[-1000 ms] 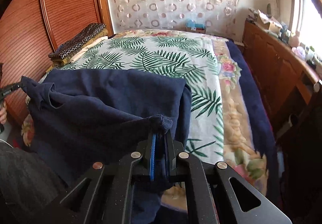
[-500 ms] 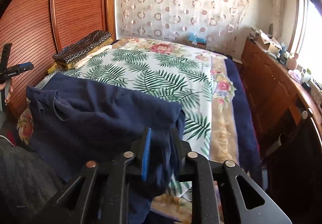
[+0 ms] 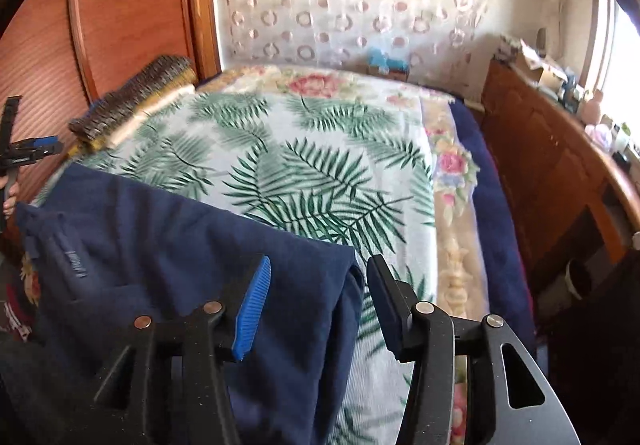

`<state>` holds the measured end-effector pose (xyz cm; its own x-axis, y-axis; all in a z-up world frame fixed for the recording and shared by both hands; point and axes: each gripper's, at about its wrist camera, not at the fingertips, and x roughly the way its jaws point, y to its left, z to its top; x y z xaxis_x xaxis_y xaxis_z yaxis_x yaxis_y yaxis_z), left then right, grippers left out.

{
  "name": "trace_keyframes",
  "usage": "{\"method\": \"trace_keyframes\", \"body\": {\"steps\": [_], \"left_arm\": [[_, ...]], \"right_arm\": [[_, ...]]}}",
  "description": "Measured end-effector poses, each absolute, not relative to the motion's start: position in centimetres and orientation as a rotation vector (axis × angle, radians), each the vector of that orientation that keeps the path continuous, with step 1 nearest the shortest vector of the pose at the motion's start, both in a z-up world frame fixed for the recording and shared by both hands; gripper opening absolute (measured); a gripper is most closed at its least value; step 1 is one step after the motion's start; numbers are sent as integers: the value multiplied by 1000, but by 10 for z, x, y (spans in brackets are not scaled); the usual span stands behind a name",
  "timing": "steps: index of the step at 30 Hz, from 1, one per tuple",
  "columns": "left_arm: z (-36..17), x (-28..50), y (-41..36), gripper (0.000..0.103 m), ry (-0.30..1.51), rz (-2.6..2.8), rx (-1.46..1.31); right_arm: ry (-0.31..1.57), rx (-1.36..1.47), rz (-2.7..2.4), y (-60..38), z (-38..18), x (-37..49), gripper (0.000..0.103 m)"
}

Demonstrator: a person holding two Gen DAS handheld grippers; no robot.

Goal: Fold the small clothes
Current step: 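Open both tools to release the folded navy T-shirt, then close both tools on the folded shirt edge and lift it up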

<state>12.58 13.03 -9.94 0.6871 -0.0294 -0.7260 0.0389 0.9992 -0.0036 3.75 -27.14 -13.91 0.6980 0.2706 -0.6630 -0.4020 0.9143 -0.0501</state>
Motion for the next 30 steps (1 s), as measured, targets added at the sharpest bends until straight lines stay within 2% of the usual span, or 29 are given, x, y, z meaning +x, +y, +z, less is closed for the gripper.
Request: {"method": "trace_keyframes", "body": {"steps": [4, 8, 13, 15, 17, 18, 20, 22, 26, 30], "left_arm": [[-121, 130, 131, 78, 877, -60, 8], [-134, 131, 130, 62, 920, -86, -14], [-140, 129, 129, 58, 935, -109, -28], [-140, 127, 128, 50, 939, -132, -42], [-140, 125, 126, 34, 941, -162, -48], [-139, 124, 123, 31, 944, -173, -42], [-137, 122, 117, 13, 946, -191, -29], [-133, 118, 111, 11, 941, -198, -10], [-99, 94, 100, 10, 849, -242, -20], [-37, 54, 94, 10, 679, -280, -41]], "right_arm": [[766, -182, 381, -267, -156, 64, 52], [802, -189, 381, -264, -162, 78, 52], [815, -172, 376, -269, -168, 92, 55], [816, -166, 369, -270, -168, 95, 57], [815, -171, 372, -266, -169, 94, 57], [816, -172, 383, -264, -170, 92, 57], [815, -189, 429, -258, -171, 85, 50], [810, -210, 481, -252, -171, 77, 11], [764, -212, 533, -251, -156, 54, 9], [633, -164, 520, -266, -109, 17, 9]]}}
